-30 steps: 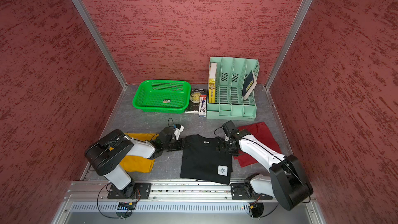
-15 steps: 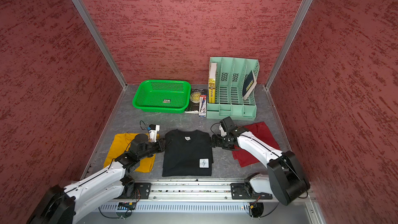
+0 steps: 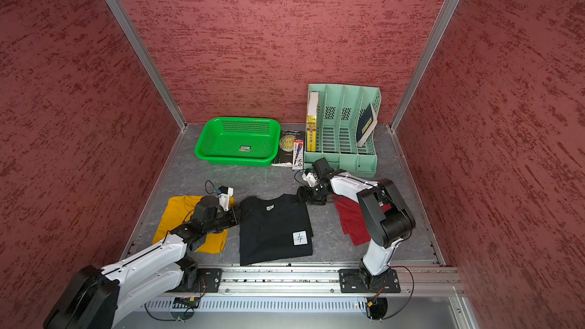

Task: Put the folded t-shirts into the basket
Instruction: Pick up the T-shirt from the center of the board.

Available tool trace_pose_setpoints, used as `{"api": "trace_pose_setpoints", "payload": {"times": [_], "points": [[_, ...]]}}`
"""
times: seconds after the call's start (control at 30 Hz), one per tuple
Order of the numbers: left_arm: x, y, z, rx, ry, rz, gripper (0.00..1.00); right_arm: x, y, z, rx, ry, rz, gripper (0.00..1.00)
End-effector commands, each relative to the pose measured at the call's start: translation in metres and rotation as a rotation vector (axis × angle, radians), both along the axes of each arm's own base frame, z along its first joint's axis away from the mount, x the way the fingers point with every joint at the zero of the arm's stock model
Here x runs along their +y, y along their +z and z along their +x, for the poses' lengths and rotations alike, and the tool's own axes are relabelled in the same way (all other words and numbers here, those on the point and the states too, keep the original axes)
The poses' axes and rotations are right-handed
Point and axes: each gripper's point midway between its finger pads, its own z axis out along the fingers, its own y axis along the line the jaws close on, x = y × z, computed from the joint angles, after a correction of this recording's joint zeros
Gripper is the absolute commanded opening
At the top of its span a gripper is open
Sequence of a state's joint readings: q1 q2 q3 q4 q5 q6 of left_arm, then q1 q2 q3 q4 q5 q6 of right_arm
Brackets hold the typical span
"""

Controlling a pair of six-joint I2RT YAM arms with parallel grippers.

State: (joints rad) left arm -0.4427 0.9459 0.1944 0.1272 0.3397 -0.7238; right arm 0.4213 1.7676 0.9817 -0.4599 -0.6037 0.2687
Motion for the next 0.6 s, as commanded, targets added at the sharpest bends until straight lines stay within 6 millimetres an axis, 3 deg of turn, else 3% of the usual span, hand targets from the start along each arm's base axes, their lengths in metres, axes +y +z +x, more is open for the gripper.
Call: {"api": "trace_pose_setpoints", "payload": {"times": [0.0,0.07,0.2,0.27,0.4,0.57], "points": [[-0.001,0.004,0.001,-0.018,-0.014,-0.021,0.0,0.009,-0.014,-0.009,0.037,0.087,0.066,0.62],[0.002,0.004,0.003,-0.018,-0.002,-0.022,0.0,0.013,-0.015,-0.013,0.041,0.105,0.112,0.56],[0.008,0.003,0.005,-0.015,0.015,-0.031,0.0,0.021,0.003,-0.009,-0.041,0.137,0.181,0.2],[0.01,0.003,0.007,-0.017,0.024,-0.035,0.0,0.026,0.02,-0.006,-0.099,0.148,0.235,0.08],[0.01,0.015,0.012,-0.043,0.017,-0.07,0.0,0.031,0.059,-0.004,-0.262,0.159,0.338,0.0],[0.004,0.042,0.018,-0.216,-0.058,-0.069,0.0,0.034,0.106,-0.001,-0.415,0.14,0.436,0.0]]}}
